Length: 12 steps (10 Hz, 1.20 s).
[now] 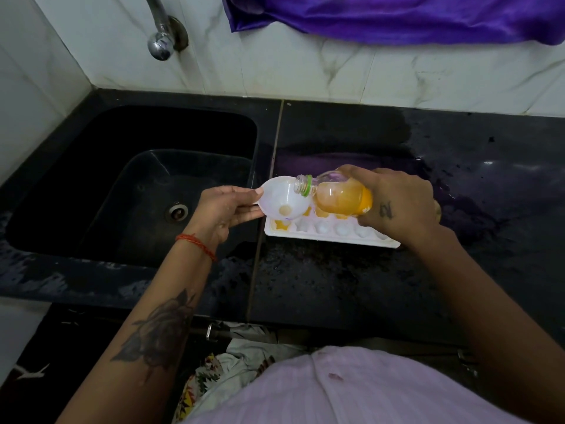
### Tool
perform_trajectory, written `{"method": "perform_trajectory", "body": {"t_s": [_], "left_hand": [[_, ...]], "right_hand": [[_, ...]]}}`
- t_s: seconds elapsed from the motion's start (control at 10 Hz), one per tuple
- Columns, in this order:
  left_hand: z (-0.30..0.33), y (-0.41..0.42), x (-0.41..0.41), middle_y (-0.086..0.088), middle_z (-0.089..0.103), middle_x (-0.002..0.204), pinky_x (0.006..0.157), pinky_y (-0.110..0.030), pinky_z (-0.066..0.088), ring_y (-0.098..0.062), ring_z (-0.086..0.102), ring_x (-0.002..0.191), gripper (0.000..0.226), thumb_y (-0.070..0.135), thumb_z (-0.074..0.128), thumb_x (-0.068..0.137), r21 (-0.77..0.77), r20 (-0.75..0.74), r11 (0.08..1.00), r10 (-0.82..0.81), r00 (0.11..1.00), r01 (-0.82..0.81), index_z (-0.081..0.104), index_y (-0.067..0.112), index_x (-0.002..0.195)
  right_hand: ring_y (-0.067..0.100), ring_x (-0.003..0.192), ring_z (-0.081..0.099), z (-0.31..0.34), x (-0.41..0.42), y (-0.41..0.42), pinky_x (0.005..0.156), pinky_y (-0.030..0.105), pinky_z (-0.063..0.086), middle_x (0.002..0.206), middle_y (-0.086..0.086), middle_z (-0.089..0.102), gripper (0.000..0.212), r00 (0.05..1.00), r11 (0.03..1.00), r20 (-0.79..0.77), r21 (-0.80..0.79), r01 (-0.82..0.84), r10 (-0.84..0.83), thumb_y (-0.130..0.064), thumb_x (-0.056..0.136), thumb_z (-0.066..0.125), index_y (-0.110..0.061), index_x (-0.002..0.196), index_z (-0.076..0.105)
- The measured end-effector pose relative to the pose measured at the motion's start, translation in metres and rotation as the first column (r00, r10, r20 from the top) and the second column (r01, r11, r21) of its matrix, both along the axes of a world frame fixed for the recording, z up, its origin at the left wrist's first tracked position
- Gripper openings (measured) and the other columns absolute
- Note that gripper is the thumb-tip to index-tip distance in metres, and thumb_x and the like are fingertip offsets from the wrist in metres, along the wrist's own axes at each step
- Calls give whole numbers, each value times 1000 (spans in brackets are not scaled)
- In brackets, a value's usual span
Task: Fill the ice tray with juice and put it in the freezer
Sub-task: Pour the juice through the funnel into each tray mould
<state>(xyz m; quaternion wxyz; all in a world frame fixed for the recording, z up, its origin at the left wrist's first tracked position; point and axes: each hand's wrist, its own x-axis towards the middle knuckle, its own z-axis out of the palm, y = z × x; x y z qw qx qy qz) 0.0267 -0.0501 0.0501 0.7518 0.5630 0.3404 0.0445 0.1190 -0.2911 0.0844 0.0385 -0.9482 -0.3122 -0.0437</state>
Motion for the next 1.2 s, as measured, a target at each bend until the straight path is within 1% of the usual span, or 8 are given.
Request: {"method": "perform_trajectory", "body": {"t_s": [0.1,0.2,0.4,0.6,0.7,1.0,1.2], "left_hand": [[3,-6,3,-7,74,64,51,-20,55,-18,73,62,9,3,73,76,-9,7,1000,-17,1000,17,65,-2,78],[2,-14,6,-6,72,59,49,-19,55,-16,71,56,8,2,72,77,-12,-3,999,-35,999,35,65,-1,76],[-3,-23,12,-9,72,60,50,-20,56,-17,71,56,10,3,73,77,1,-21,998,-60,998,60,65,-2,77],[-5,-25,15,-7,71,57,49,-20,55,-17,71,55,10,2,74,76,8,-35,998,-61,998,61,64,-1,75],[-5,-26,16,-6,71,57,49,-20,55,-17,71,55,10,3,74,76,13,-36,998,-61,998,61,64,0,74],[-4,-26,16,-6,71,56,47,-19,54,-16,71,54,10,3,73,76,11,-46,998,-57,997,57,64,-1,75],[-3,-27,17,-6,71,57,48,-20,55,-18,71,55,11,2,74,75,9,-45,999,-52,998,53,64,-1,75]], "right_hand": [[27,97,59,2,-3,-7,65,29,32,105,-2,63,79,1000,999,-14,41,28,-28,-27,68,74,-46,134,36],[27,96,59,2,-5,-13,65,29,30,106,-2,63,77,999,999,11,32,41,-42,-26,71,73,-46,135,35],[28,97,60,0,-4,-23,63,28,28,116,0,61,74,994,997,89,-57,60,-55,-21,76,67,-44,137,32],[31,102,59,-3,0,-28,67,31,32,122,4,58,72,995,995,96,-87,41,-33,-17,79,62,-42,139,31],[32,101,59,-3,1,-28,66,31,30,121,6,59,70,994,995,108,-97,31,-21,-16,79,60,-41,138,31],[33,100,59,-4,3,-26,66,32,31,120,7,59,69,993,994,118,-110,14,-1,-18,81,60,-41,139,31],[30,99,60,-2,3,-28,64,29,29,116,3,61,70,994,997,110,-72,35,-26,-20,79,64,-42,138,33]]}}
